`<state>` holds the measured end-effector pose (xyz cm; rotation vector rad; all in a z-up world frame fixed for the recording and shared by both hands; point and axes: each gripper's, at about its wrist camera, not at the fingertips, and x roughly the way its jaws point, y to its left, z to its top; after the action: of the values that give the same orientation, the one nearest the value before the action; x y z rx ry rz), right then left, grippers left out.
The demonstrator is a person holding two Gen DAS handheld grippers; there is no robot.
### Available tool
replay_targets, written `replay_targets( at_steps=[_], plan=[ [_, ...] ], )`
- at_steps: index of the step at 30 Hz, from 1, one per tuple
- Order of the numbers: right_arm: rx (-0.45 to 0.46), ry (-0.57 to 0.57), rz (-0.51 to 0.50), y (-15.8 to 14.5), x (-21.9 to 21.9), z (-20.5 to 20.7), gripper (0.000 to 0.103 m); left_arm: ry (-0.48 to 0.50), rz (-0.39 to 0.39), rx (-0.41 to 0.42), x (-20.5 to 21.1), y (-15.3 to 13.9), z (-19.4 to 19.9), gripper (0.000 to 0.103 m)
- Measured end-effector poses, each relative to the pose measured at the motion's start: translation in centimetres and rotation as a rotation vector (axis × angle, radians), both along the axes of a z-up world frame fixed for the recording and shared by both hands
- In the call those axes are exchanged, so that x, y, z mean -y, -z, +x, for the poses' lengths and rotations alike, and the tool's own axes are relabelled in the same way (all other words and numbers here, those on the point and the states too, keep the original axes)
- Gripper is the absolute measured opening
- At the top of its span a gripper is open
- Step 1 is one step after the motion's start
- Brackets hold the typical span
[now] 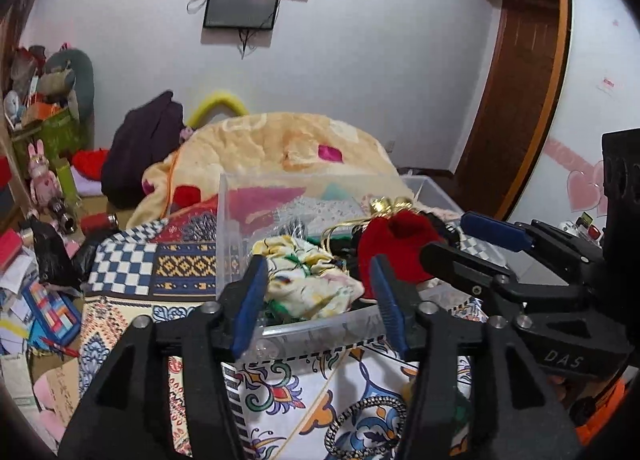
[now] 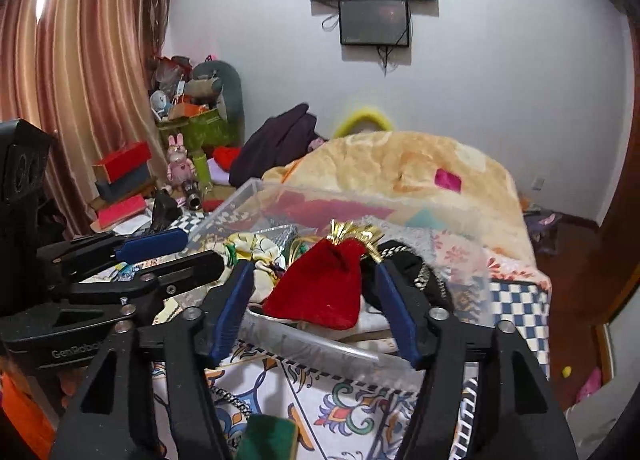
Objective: Organize soft objects
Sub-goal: 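Drop scrunchie into box with left tool while right tool drops red pouch in, then grasp braided hair tie with left tool while right tool grasps green sponge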
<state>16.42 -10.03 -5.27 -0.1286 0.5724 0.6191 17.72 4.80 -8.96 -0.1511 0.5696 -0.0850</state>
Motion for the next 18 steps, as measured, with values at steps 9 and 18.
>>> replay_targets(
  at_steps=[9, 18],
  plan=[
    [0.061, 0.032, 0.034, -0.9, 2.1, -3.0, 0.08, 0.003, 0.02, 0.055, 0.7, -0.7, -4.2, 0.081],
    [-0.087, 0.012, 0.01, 3.4, 2.6, -4.4, 0.08, -0.014, 0.045, -0.062, 1.0, 3.2, -5.8, 0.085]
  ],
)
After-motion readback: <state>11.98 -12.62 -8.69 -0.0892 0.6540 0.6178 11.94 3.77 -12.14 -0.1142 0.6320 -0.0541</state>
